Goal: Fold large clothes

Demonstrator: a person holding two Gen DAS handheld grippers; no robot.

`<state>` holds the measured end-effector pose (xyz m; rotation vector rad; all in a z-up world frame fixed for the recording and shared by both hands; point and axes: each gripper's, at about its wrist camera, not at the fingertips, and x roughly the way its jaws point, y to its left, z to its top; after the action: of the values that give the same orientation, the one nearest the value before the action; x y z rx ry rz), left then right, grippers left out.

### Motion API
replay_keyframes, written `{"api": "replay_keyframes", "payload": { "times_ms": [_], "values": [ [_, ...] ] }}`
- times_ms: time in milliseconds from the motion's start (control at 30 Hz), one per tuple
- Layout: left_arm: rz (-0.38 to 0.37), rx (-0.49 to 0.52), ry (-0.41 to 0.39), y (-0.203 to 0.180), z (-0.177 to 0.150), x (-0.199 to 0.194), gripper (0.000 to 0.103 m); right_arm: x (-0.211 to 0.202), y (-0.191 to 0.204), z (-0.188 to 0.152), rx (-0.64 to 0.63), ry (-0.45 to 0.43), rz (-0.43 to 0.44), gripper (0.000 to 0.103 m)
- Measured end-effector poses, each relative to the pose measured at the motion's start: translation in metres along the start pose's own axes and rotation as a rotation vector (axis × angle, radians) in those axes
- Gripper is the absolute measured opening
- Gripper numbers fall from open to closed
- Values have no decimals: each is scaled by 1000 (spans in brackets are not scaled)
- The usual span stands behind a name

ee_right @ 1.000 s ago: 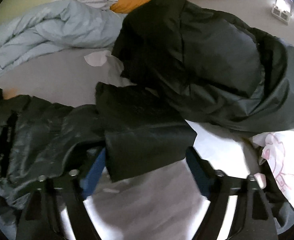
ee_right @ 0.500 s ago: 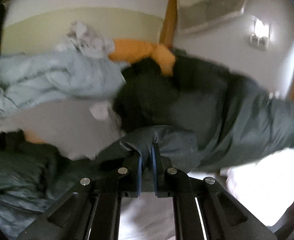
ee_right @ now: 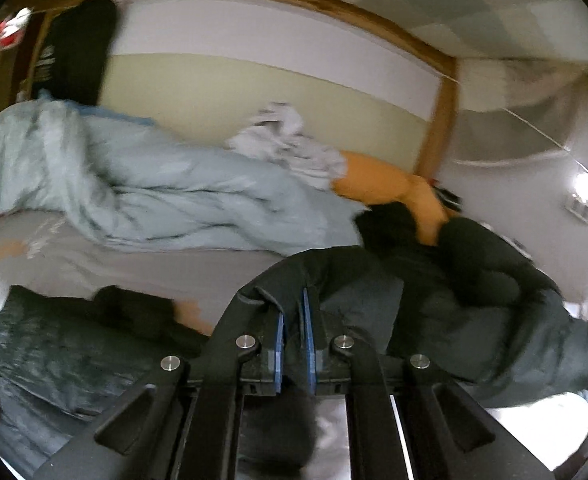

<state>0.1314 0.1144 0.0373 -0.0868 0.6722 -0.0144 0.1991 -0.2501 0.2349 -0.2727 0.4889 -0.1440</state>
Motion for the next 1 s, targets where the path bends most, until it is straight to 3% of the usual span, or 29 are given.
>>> {"api": "replay_keyframes", "payload": {
  "times_ms": [200, 267, 400, 500, 567, 667, 733, 800, 833, 867, 1000],
  "values": [
    [-22, -10, -9, 2, 1, -7, 68, 5, 91, 11, -35, -21, 116, 10],
    [-30, -23, -6, 3, 2, -7, 68, 10, 109, 1, -17, -5, 110, 10],
    [-48, -38, 5, 6, 3, -7, 68, 42, 142, -56, -83, 133, 120, 10],
    [-61, -37, 7, 6, 4, -8, 68, 73, 149, -119, -112, 310, 129, 14],
    [-66, -30, 6, 4, 4, -9, 68, 84, 143, -145, -65, 409, 154, 17],
    [-64, -8, 1, -1, 3, -9, 68, 90, 123, -164, 49, 489, 211, 18],
    [-57, 16, -2, -5, 2, -9, 68, 85, 110, -165, 96, 486, 233, 21],
    [-56, 32, -3, -9, 0, -7, 68, 72, 96, -164, 103, 444, 224, 34],
    [-58, 39, -1, -11, -1, -6, 68, 67, 90, -164, 101, 419, 213, 50],
    [-62, 48, 1, -14, -3, -5, 68, 59, 80, -162, 102, 379, 195, 58],
    [-80, 91, 8, -28, -10, 0, 68, 35, 47, -166, 107, 268, 128, 58]
  ]
}}
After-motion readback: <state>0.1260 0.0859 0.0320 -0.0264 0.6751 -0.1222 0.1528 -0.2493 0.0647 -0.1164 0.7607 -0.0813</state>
